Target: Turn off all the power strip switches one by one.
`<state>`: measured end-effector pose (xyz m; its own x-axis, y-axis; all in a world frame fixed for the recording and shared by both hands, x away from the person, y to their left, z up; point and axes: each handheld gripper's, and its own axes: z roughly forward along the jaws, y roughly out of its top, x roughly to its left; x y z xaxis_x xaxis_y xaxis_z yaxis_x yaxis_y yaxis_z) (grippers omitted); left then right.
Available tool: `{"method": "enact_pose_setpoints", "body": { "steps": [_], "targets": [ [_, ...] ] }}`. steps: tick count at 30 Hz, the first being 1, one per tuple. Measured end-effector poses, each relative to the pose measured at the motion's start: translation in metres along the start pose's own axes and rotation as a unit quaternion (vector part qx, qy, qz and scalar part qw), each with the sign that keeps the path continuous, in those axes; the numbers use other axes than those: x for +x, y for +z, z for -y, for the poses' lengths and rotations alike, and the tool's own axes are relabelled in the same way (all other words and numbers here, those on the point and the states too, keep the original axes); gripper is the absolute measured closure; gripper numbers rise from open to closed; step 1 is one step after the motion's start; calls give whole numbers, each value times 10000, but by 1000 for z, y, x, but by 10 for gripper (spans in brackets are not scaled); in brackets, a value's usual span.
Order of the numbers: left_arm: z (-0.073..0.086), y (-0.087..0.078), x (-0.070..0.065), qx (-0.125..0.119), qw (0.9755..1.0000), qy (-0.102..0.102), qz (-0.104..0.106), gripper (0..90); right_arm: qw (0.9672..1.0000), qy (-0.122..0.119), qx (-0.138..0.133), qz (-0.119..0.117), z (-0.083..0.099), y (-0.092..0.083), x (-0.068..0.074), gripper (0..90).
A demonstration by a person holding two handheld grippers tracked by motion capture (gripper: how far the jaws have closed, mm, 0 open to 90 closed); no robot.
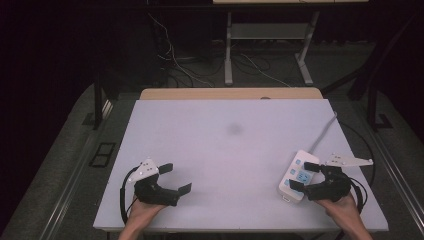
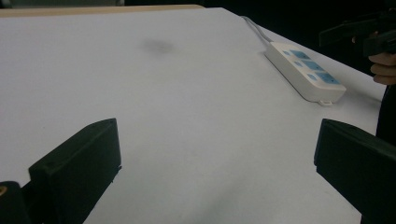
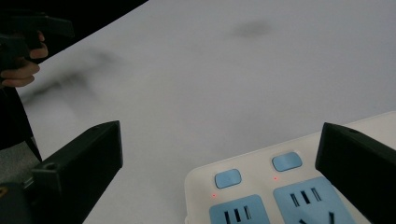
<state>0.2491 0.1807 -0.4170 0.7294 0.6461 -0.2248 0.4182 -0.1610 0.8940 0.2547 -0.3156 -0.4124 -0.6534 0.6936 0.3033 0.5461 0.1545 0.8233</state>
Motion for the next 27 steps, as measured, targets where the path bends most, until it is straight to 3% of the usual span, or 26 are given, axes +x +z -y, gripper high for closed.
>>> {"method": "enact_pose_setpoints", "body": {
  "steps": [16, 27],
  "targets": [
    [2, -1, 2, -10, 10000, -91, -41, 0, 9997, -98, 167, 137, -11, -3, 0, 6],
    [3, -1, 4, 5, 9999, -98, -63, 0, 9995, -94, 306, 75, -21, -6, -4, 6]
  ]
}}
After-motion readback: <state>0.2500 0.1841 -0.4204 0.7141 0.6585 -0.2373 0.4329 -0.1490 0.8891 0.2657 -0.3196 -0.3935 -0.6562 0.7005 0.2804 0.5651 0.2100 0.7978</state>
